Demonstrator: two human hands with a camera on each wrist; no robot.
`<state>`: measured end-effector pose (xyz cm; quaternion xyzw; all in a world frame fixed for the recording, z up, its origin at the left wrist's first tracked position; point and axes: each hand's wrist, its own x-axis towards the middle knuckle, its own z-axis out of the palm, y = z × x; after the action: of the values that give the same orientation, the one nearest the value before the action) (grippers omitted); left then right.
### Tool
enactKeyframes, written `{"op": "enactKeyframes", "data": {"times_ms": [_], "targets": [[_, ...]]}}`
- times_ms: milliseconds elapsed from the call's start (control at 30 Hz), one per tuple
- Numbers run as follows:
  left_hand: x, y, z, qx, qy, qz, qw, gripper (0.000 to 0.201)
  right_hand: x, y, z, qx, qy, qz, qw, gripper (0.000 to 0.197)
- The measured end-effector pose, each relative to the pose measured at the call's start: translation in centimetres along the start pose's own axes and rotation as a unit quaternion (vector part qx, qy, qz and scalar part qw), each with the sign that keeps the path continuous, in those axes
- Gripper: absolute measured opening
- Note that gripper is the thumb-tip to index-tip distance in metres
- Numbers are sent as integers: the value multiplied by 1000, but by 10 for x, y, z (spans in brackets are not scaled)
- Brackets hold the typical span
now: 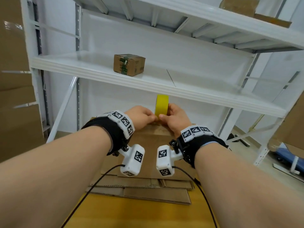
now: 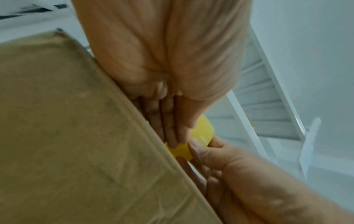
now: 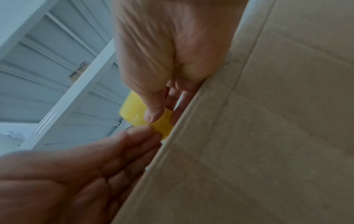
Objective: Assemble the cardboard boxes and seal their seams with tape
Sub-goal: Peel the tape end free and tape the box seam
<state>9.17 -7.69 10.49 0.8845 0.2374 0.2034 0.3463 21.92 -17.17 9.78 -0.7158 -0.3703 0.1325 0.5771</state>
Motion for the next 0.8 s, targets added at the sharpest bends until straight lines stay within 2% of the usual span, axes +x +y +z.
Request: {"op": "enactKeyframes", "data": {"times_ms": [67,167,233,367,400,500,567,800], "targets": [[6,-6,3,-160,63,-28,985,21,1,1,1,-22,-11,-9,1000,39],[9,-5,7,-307,67,-49,948,45,4,5,4,-43,-30,-23,998,44],[10,-3,7,-348,57,-47,935,45,4,6,5,-51,-52,-30,997,43],[8,-2,6,-387,58,-31,920,24,2,3,2,-72,-76,-40,994,36],[7,-1,5,-390,59,-34,918,29,1,3,1,-76,-85,-36,993,37],[9,1,7,-398,71,-46,914,64,0,2,-1,-82,-105,-26,991,37],[14,-2,9,-403,84,-57,909,78,-1,1,-2,-90,-115,-24,989,37],[7,-1,9,-406,72,-62,909,60,-5,1,-2,-32,-138,-14,990,17]]}}
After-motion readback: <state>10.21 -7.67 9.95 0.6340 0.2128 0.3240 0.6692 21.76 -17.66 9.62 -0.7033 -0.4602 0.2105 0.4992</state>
